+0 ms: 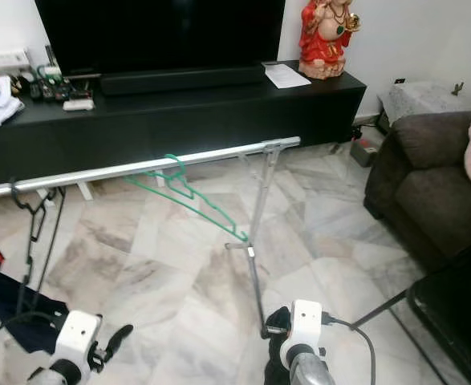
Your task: Hang hanger
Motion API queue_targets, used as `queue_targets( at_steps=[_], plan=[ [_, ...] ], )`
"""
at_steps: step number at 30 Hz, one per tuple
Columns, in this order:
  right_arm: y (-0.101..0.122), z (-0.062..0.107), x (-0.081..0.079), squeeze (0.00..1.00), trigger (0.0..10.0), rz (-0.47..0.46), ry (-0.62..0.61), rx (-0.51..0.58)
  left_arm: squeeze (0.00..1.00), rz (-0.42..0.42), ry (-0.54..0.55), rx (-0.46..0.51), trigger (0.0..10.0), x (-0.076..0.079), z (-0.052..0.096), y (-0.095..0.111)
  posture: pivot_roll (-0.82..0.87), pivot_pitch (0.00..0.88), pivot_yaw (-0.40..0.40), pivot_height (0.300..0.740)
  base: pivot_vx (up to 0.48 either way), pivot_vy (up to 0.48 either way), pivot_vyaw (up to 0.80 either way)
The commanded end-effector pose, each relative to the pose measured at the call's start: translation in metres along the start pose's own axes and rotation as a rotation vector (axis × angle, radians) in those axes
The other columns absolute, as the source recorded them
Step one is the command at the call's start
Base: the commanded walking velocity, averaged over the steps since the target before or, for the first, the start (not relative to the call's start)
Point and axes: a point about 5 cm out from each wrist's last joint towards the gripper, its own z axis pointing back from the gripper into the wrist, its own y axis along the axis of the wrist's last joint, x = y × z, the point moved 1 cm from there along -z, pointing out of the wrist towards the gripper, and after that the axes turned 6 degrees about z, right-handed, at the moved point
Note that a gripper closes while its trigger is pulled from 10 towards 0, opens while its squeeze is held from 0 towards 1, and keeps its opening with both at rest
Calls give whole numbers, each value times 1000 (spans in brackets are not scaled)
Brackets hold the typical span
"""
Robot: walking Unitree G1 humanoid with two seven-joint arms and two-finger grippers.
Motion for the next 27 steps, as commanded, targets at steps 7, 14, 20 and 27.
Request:
queue_targets(
  at_steps=[7, 14, 20, 27],
  plan=[
    [-4, 2, 7, 0, 10000, 4, -19, -14, 0, 11, -21, -23, 10000, 5, 2, -7, -55, 127, -1, 740, 0, 47, 0],
    [-6, 2, 4, 0, 10000, 5, -13, -18, 0, 25, -74, -4, 10000, 10, 6, -5, -50, 132, 0, 740, 0, 0, 0],
    [-7, 2, 2, 0, 10000, 6, -8, -21, 0, -10, -148, 0, 10000, 10, 15, 1, -42, 135, -1, 740, 0, 0, 0],
    [-8, 3, 0, 0, 10000, 8, -3, -26, 0, -51, -143, 97, 10000, -8, 27, 35, -35, 134, 3, 740, 0, 0, 0]
  ],
)
